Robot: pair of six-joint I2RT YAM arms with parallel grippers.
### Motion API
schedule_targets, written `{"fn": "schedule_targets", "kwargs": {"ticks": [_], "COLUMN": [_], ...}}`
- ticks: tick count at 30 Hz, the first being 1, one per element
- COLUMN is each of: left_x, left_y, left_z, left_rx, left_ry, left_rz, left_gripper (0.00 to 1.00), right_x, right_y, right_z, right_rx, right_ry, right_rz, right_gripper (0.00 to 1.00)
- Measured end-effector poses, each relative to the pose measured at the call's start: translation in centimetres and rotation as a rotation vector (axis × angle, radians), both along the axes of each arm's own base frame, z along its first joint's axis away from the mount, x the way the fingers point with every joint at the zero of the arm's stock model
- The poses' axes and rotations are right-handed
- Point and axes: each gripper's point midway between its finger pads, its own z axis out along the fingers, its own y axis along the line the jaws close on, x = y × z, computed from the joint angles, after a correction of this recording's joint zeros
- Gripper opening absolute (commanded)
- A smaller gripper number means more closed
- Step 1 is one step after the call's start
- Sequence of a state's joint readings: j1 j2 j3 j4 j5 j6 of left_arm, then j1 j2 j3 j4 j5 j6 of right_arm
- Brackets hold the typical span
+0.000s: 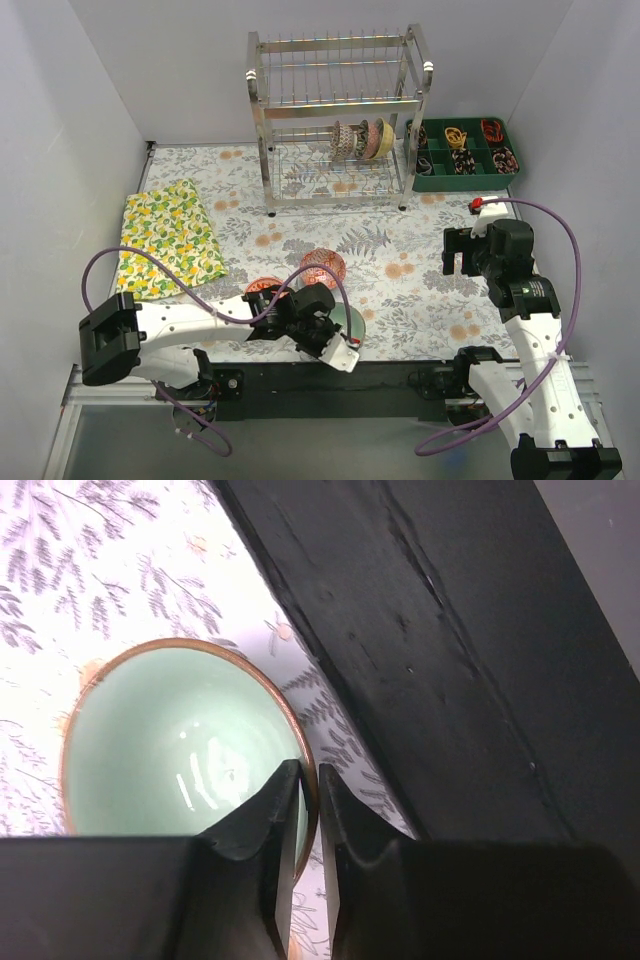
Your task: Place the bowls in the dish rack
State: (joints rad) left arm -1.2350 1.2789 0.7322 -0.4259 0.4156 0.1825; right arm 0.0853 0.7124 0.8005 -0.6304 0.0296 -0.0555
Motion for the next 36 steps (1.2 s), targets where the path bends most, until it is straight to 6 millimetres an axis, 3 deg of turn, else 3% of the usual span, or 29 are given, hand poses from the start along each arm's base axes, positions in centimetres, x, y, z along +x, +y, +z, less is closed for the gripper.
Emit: {"fn": "schedule_targets", "kwargs": {"ticks": [4,11,15,18,23,26,31,36], "left_x": [0.6,2.9,7.0,12.1,22.1,26.2,29.3,30.9], "left_y": [-1.9,-8.0,-11.2,-13.2,-13.1,-12.2,-11.7,-12.2], "left_z": [2.0,8.8,11.0,11.2,10.5,10.4,11.8,15.3], "left_rx": [-0.007,-0.156,-0.231,-0.254,-0.31,-0.352,-0.446,-0.604], "left_ry": [0.011,0.043,0.092,0.186,0.28,0.328,0.435,0.592], "left_rz": [0.028,0.135,0.264,0.428,0.695,0.809,0.92,0.973], "left_gripper": [0.0,0.0,0.0,0.0,0.0,0.0,0.0,0.0], "right_x": [0.0,0.1,0.3,0.5,1.4,1.8,2.3,2.8], "right_y": [0.0,-0.3,-0.5,-0.8,-1.4,-1.9,-2.9,-3.7], "right_z": [0.0,-0.2,-0.5,-0.7,0.0,0.2,-0.3,-0.7], "right_rx": [-0.002,-0.011,-0.021,-0.036,-0.064,-0.078,-0.088,-0.091], "right_ry": [0.002,0.009,0.023,0.038,0.04,0.044,0.075,0.105], "right_rz": [-0.001,-0.014,-0.024,-0.034,-0.053,-0.072,-0.108,-0.136], "right_gripper": [0.94,0.94,0.94,0.94,0.94,0.94,0.93,0.93]}}
